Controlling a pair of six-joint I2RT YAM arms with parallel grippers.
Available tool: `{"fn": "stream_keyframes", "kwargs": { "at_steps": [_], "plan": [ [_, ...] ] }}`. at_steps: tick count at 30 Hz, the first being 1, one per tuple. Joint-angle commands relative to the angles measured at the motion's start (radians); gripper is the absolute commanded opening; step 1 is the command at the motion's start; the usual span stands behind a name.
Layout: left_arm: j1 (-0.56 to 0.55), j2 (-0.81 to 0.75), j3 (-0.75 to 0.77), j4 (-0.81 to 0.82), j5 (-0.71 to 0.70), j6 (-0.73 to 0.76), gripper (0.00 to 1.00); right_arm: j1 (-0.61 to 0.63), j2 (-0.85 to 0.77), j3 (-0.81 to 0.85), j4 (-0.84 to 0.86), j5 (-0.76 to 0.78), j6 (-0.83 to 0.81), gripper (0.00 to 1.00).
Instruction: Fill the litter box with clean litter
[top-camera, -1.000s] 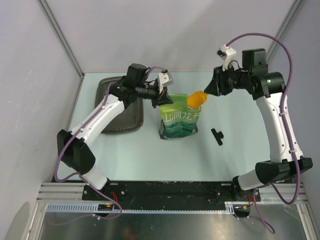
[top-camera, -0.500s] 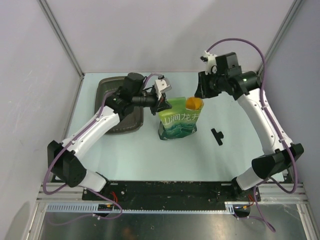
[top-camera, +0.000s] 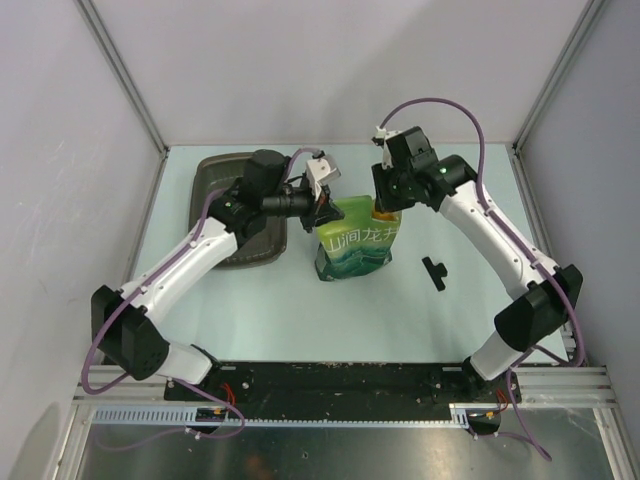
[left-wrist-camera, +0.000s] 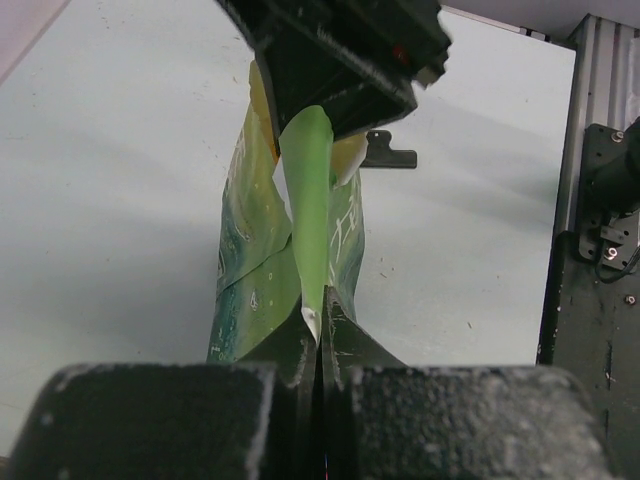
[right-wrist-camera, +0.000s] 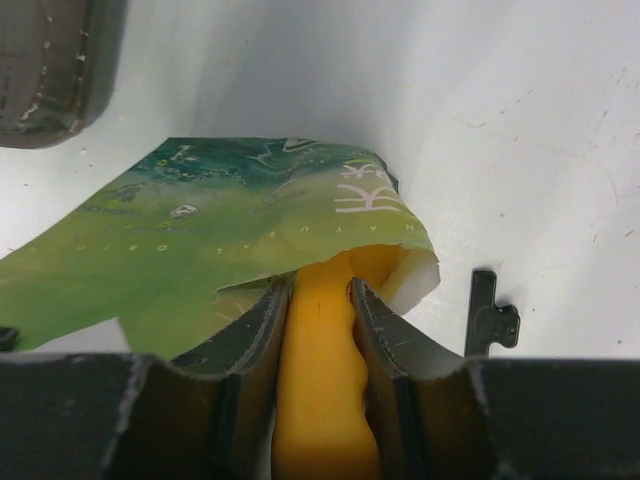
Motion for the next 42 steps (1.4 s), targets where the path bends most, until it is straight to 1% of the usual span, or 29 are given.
{"fn": "stream_keyframes", "kwargs": {
  "at_steps": [1, 5, 7, 9, 10, 12, 13, 15, 16, 18, 20, 21, 22, 25, 27, 29, 31, 33, 34, 39, 42],
  "plan": [
    [-0.021, -0.028, 0.041, 0.111, 0.065, -0.070, 0.00, -0.004, -0.031, -0.113, 0.104, 0.060, -0.033, 0.00],
    [-0.033, -0.034, 0.037, 0.125, 0.080, -0.074, 0.00, -0.001, -0.034, -0.235, 0.159, 0.092, -0.057, 0.00],
    [-0.042, -0.037, 0.028, 0.128, 0.082, -0.068, 0.00, -0.026, -0.045, -0.303, 0.205, 0.083, -0.062, 0.00],
    [-0.047, -0.034, 0.015, 0.129, 0.091, -0.064, 0.00, -0.055, -0.051, -0.337, 0.238, -0.004, -0.071, 0.00],
    [-0.051, -0.031, 0.006, 0.129, 0.100, -0.061, 0.00, -0.078, -0.053, -0.371, 0.270, -0.096, -0.074, 0.00],
    [-0.057, -0.022, 0.001, 0.128, 0.091, -0.048, 0.00, -0.093, -0.054, -0.406, 0.301, -0.156, -0.059, 0.00],
    [-0.057, -0.022, -0.005, 0.128, 0.091, -0.050, 0.00, -0.114, -0.051, -0.443, 0.331, -0.225, -0.048, 0.00],
    [-0.062, -0.022, -0.011, 0.126, 0.079, -0.038, 0.00, -0.131, -0.031, -0.468, 0.347, -0.280, -0.010, 0.00],
    [-0.070, -0.022, -0.009, 0.123, 0.073, -0.033, 0.00, -0.145, -0.013, -0.477, 0.363, -0.341, -0.001, 0.00],
    [-0.076, -0.016, 0.004, 0.108, 0.067, -0.019, 0.00, -0.156, -0.007, -0.479, 0.383, -0.368, 0.021, 0.00],
    [-0.079, -0.017, 0.008, 0.096, 0.070, 0.013, 0.00, -0.182, -0.005, -0.477, 0.437, -0.497, 0.032, 0.00],
    [-0.079, -0.016, 0.006, 0.093, 0.071, 0.024, 0.00, -0.190, -0.004, -0.471, 0.446, -0.532, 0.045, 0.00],
    [-0.077, -0.014, 0.006, 0.088, 0.076, 0.033, 0.00, -0.199, -0.002, -0.467, 0.460, -0.605, 0.071, 0.00],
    [-0.077, -0.003, 0.000, 0.082, 0.080, 0.087, 0.00, -0.219, 0.007, -0.447, 0.471, -0.740, 0.078, 0.00],
    [-0.077, 0.007, 0.000, 0.079, 0.080, 0.107, 0.00, -0.242, 0.021, -0.437, 0.480, -0.807, 0.107, 0.00],
    [-0.077, 0.027, 0.021, 0.079, 0.071, 0.119, 0.00, -0.262, 0.024, -0.437, 0.505, -0.889, 0.185, 0.00],
    [-0.077, 0.036, 0.049, 0.076, 0.073, 0.130, 0.00, -0.282, 0.015, -0.437, 0.540, -0.954, 0.209, 0.00],
    [-0.077, 0.044, 0.064, 0.066, 0.068, 0.140, 0.00, -0.299, 0.006, -0.437, 0.571, -0.995, 0.255, 0.00],
    [-0.077, 0.043, 0.069, 0.062, 0.067, 0.156, 0.00, -0.328, 0.003, -0.437, 0.609, -1.029, 0.281, 0.00],
    [-0.077, 0.014, 0.073, 0.024, 0.042, 0.188, 0.00, -0.424, 0.007, -0.437, 0.722, -1.101, 0.485, 0.00],
    [-0.077, -0.002, 0.073, 0.002, 0.027, 0.202, 0.00, -0.466, 0.009, -0.437, 0.756, -1.135, 0.512, 0.00]
  ]
}}
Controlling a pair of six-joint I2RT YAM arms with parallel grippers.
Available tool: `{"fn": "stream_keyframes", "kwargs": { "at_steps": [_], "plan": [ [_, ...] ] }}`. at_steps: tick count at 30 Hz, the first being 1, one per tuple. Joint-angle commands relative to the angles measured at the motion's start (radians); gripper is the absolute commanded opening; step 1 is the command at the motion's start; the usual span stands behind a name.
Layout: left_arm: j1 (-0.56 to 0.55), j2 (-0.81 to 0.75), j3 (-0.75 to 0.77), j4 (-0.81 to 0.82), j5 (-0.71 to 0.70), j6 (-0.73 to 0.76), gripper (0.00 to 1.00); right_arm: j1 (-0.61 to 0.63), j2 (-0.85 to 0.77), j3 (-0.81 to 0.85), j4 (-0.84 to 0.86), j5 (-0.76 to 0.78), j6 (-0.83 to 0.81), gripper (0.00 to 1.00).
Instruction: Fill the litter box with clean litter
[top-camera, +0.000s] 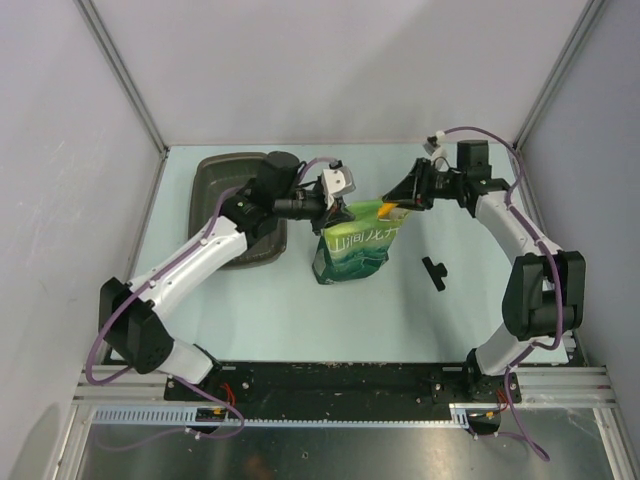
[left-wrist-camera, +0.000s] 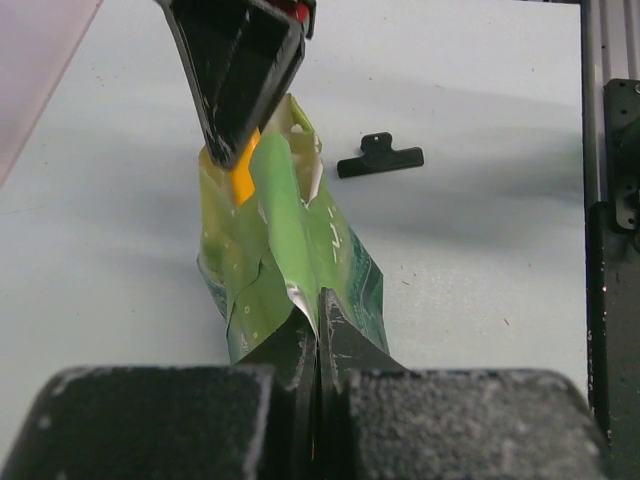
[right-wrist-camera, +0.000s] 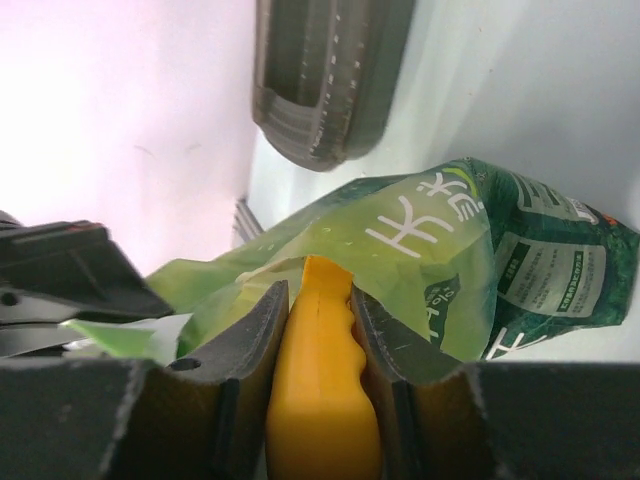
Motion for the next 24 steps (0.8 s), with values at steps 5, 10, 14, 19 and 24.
{"fn": "stream_keyframes", "kwargs": {
  "at_steps": [5, 10, 14, 19, 24],
  "plan": [
    [-0.011, -0.076, 0.073, -0.068, -0.023, 0.080, 0.00, -0.088, 0.002, 0.005, 0.126, -0.207, 0.177, 0.00],
    [0.003, -0.112, 0.092, -0.122, -0.051, 0.134, 0.00, -0.116, 0.015, 0.005, 0.169, -0.279, 0.205, 0.00],
    [0.015, -0.154, 0.081, -0.170, -0.069, 0.163, 0.00, -0.154, 0.033, 0.005, 0.166, -0.318, 0.222, 0.00],
    [0.023, -0.188, 0.050, -0.205, -0.081, 0.194, 0.00, -0.170, 0.044, 0.005, 0.199, -0.352, 0.265, 0.00],
    [0.026, -0.192, 0.056, -0.219, -0.075, 0.200, 0.00, -0.177, 0.045, 0.005, 0.283, -0.371, 0.376, 0.00]
  ]
}}
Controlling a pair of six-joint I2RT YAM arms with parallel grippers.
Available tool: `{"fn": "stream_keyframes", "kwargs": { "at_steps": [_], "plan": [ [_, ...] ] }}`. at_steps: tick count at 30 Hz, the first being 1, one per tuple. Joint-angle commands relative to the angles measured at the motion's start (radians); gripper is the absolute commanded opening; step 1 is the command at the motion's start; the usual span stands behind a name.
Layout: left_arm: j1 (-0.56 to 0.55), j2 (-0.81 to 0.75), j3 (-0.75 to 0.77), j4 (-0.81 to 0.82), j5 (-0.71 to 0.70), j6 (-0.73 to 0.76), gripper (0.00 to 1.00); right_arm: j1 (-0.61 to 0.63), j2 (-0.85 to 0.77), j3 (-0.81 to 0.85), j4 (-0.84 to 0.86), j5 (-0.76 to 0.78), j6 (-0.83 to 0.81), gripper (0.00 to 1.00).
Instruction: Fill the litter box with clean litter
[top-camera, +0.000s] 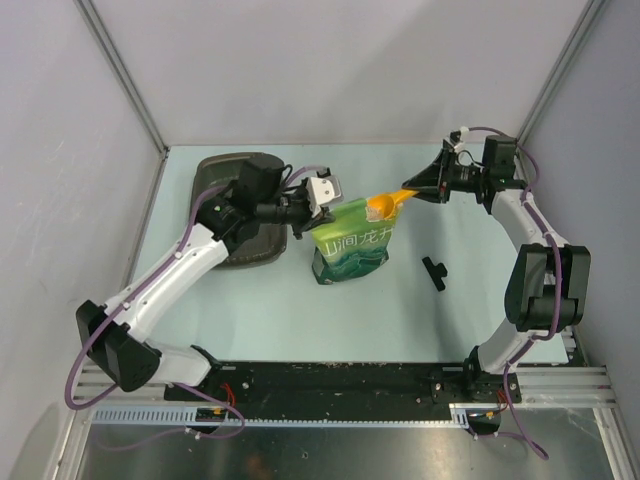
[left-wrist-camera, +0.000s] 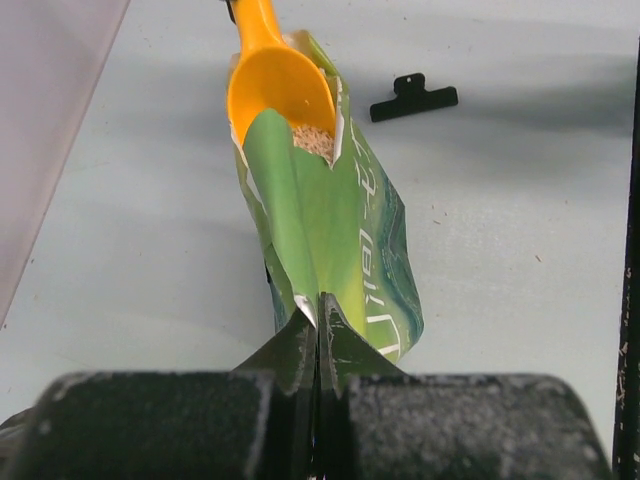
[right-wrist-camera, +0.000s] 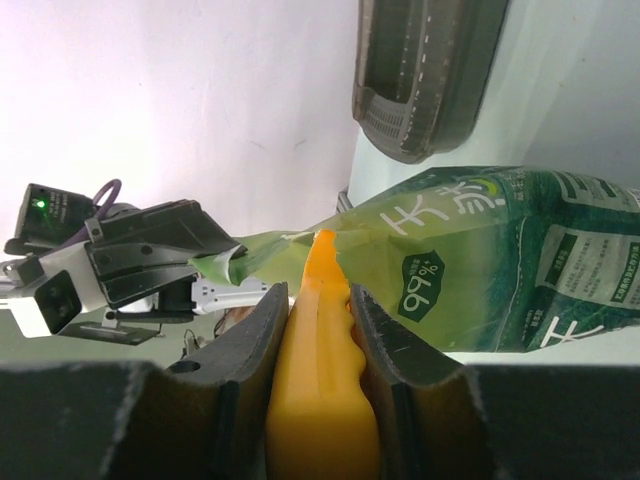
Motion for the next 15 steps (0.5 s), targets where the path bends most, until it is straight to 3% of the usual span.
{"fn": "stream_keyframes", "kwargs": {
  "at_steps": [1, 5, 11, 15],
  "plan": [
    [0.007, -0.069, 0.043, 0.006, 0.033, 0.032, 0.00, -0.012, -0.004, 0.006, 0.140, -0.069, 0.149, 0.00],
    [0.007, -0.032, 0.087, 0.005, 0.034, 0.040, 0.00, -0.021, 0.003, 0.006, 0.221, -0.084, 0.230, 0.00],
    [0.008, 0.031, 0.152, 0.005, 0.040, 0.038, 0.00, -0.059, 0.044, 0.006, 0.036, -0.084, 0.094, 0.00],
    [0.008, 0.053, 0.182, 0.004, 0.039, 0.040, 0.00, -0.114, 0.070, 0.006, 0.025, -0.080, 0.092, 0.00]
  ]
}}
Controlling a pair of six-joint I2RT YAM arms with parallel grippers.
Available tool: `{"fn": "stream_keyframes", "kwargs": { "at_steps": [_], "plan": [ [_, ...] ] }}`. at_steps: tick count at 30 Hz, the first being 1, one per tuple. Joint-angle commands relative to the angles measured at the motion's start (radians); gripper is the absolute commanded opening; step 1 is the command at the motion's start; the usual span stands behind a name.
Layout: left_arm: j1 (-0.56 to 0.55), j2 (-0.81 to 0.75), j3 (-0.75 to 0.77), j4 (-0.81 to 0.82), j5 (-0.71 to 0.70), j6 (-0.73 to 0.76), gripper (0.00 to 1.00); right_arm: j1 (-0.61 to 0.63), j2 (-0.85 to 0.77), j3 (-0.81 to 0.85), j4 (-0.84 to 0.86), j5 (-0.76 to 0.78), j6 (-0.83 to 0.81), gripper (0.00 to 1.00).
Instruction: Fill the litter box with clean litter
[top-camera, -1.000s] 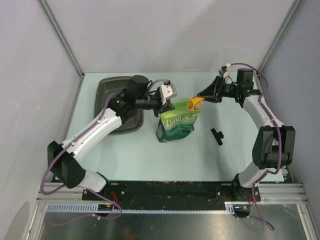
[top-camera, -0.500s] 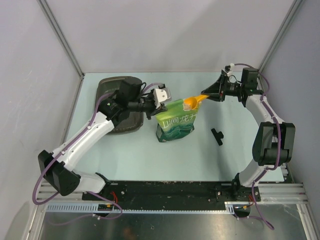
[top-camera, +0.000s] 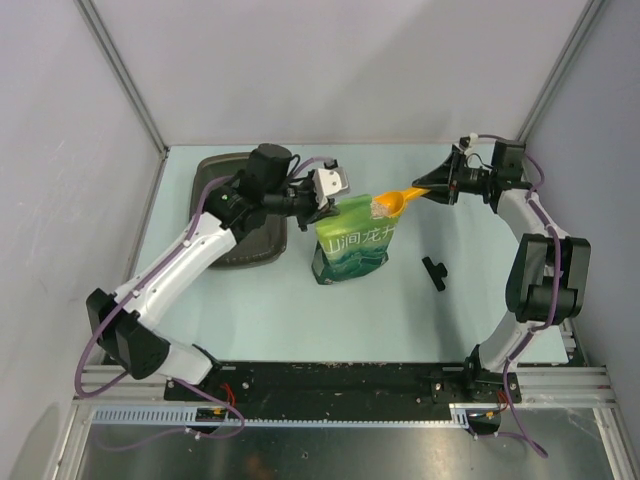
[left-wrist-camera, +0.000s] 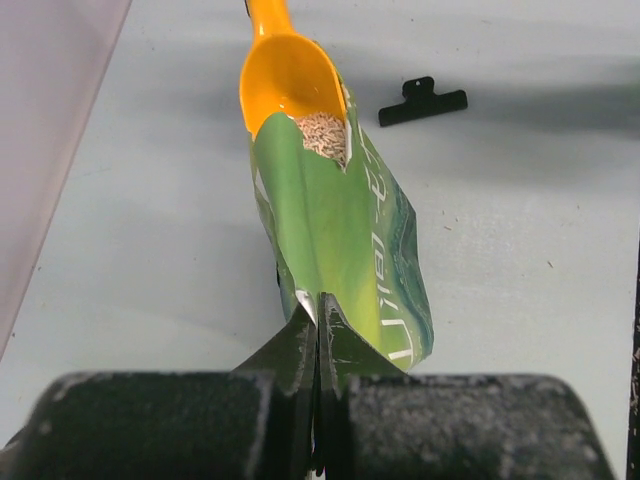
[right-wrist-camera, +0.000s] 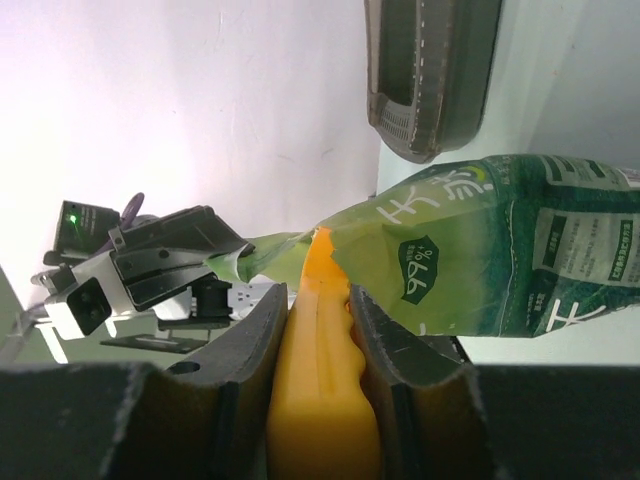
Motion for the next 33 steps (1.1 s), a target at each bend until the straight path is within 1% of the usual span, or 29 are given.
{"fn": "stream_keyframes", "kwargs": {
  "at_steps": [1, 3, 7, 13, 18, 23, 33],
  "plan": [
    [0.004, -0.013, 0.097, 0.053, 0.041, 0.021, 0.00, -0.066, 0.022, 0.010, -0.026, -0.029, 0.000, 0.00],
    [0.004, -0.005, 0.103, 0.053, 0.044, 0.023, 0.00, -0.081, 0.022, 0.010, 0.000, -0.042, 0.024, 0.00],
    [0.002, 0.006, 0.106, 0.053, 0.042, 0.024, 0.00, -0.083, 0.024, 0.010, -0.024, -0.054, 0.018, 0.00],
    [0.004, 0.009, 0.100, 0.053, 0.038, 0.030, 0.00, -0.095, 0.014, 0.010, 0.048, -0.071, 0.076, 0.00],
    [0.004, 0.017, 0.095, 0.053, 0.036, 0.041, 0.00, -0.126, 0.025, 0.010, 0.037, -0.078, 0.055, 0.00],
    [0.005, 0.027, 0.100, 0.053, 0.033, 0.041, 0.00, -0.133, 0.037, 0.010, 0.014, -0.123, 0.011, 0.00],
    [0.004, 0.053, 0.120, 0.052, 0.024, 0.049, 0.00, -0.153, 0.048, 0.010, 0.065, -0.148, 0.055, 0.00]
  ]
}}
